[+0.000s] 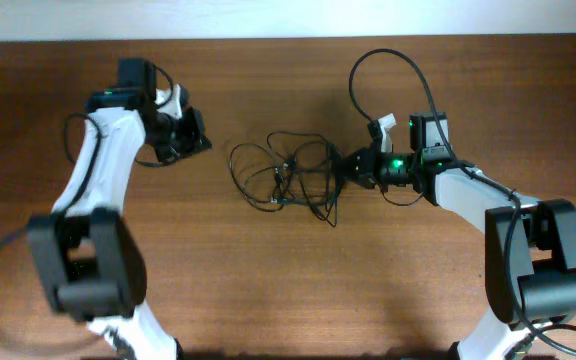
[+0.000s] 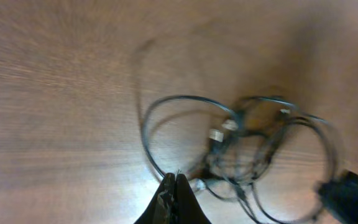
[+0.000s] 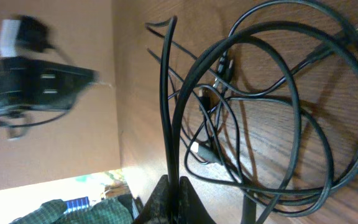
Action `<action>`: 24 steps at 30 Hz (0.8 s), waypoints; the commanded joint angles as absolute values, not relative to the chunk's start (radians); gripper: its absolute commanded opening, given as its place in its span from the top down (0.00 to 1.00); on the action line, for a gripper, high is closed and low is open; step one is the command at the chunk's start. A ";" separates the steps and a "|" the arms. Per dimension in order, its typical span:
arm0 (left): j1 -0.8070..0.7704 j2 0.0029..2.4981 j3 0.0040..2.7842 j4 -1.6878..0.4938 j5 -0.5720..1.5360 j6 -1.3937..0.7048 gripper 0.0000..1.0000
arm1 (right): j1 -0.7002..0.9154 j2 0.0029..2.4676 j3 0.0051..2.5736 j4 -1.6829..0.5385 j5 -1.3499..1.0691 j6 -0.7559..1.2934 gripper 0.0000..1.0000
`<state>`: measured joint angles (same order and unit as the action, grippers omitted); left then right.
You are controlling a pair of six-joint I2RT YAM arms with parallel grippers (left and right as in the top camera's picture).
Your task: Untangle cables
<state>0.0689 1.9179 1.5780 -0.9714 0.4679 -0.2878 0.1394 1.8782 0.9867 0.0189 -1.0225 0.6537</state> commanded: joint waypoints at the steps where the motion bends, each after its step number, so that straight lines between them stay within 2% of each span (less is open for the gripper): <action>1: 0.069 1.790 1.607 -1.084 0.402 -0.275 1.00 | 0.147 1.858 0.981 0.027 -1.142 0.626 0.96; 2: 0.066 1.792 1.605 -1.167 0.400 -0.275 0.96 | 0.146 1.858 0.981 0.047 -1.230 0.607 0.96; 4: 0.065 1.801 1.604 -1.288 0.408 -0.255 0.99 | 0.145 1.851 0.981 0.136 -1.382 0.610 0.96; 6: 0.057 1.801 1.600 -1.340 0.470 -0.186 1.00 | 0.145 1.827 0.981 0.133 -1.388 0.610 0.96; 10: -0.027 1.801 1.578 -1.287 0.489 -0.168 0.98 | 0.158 1.723 0.981 0.084 -1.386 0.610 0.96; 12: -0.080 1.801 1.569 -1.249 0.570 -0.170 0.99 | 0.178 1.677 0.981 0.084 -1.380 0.619 0.96; 15: -0.155 1.801 1.569 -1.176 0.625 -0.220 0.93 | 0.204 1.652 0.981 0.086 -1.331 0.619 0.96; 18: -0.192 1.801 1.569 -1.112 0.541 -0.321 0.88 | 0.252 1.652 0.981 0.068 -1.198 0.554 0.96; 21: -0.218 1.803 1.569 -1.087 0.302 -0.457 0.86 | 0.339 1.652 0.981 -0.096 -0.871 0.548 0.96; 24: -0.239 1.805 1.555 -1.084 0.207 -0.463 0.83 | 0.412 1.652 0.981 -0.196 -0.592 0.550 0.96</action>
<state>-0.2237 1.7939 1.5780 -1.0882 0.3531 -0.4053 0.3641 1.6703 0.9791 -0.1585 -0.8841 0.5678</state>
